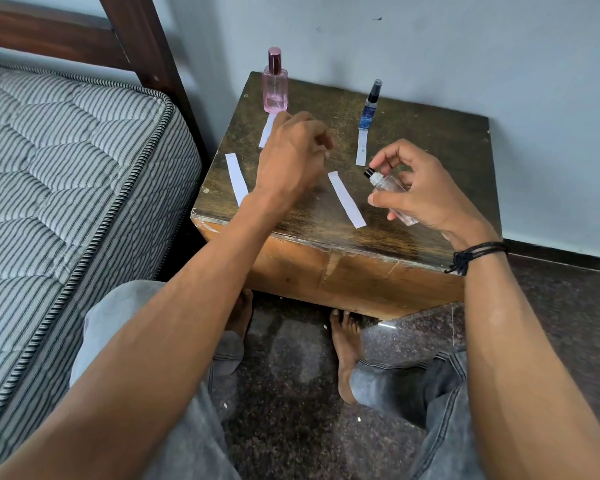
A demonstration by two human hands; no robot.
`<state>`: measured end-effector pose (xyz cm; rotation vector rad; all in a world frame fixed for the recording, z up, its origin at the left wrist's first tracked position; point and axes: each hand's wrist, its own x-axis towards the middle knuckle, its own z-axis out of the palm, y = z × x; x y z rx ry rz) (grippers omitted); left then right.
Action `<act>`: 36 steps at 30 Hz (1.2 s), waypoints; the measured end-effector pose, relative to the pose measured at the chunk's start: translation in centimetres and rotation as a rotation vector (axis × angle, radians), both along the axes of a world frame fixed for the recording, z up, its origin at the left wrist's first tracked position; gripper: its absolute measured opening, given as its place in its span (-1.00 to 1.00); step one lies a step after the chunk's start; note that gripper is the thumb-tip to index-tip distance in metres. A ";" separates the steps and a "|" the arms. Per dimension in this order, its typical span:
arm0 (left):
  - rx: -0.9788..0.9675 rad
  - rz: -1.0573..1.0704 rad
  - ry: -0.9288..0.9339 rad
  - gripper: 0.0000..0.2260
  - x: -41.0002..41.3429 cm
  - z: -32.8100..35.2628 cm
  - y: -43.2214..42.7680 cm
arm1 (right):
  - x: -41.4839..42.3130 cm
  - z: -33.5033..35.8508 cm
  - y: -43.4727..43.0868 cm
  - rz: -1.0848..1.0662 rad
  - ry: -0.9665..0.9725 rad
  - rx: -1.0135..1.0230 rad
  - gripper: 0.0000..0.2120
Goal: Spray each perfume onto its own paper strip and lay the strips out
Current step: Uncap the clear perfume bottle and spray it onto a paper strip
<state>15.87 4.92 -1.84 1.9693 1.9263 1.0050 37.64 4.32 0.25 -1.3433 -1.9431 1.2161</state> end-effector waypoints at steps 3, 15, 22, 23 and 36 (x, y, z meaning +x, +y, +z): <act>-0.087 -0.030 0.055 -0.78 -0.8 0.2 0.1 | -0.1 0.0 0.0 0.005 0.004 -0.004 -0.56; -0.183 -0.068 0.160 -0.69 -0.6 0.1 -0.3 | -0.2 -0.1 0.1 -0.007 -0.015 0.007 -0.56; -0.217 -0.005 0.079 -0.76 -0.6 -0.1 -0.2 | -0.2 -0.3 0.0 -0.002 -0.030 0.007 -0.57; -0.221 -0.003 0.068 -0.77 -0.6 0.0 -0.1 | -0.3 -0.3 0.0 -0.002 -0.032 0.006 -0.57; -0.348 -0.208 -0.868 -0.77 -0.6 1.1 -0.3 | -0.8 -0.4 0.0 -0.001 -0.031 0.002 -0.58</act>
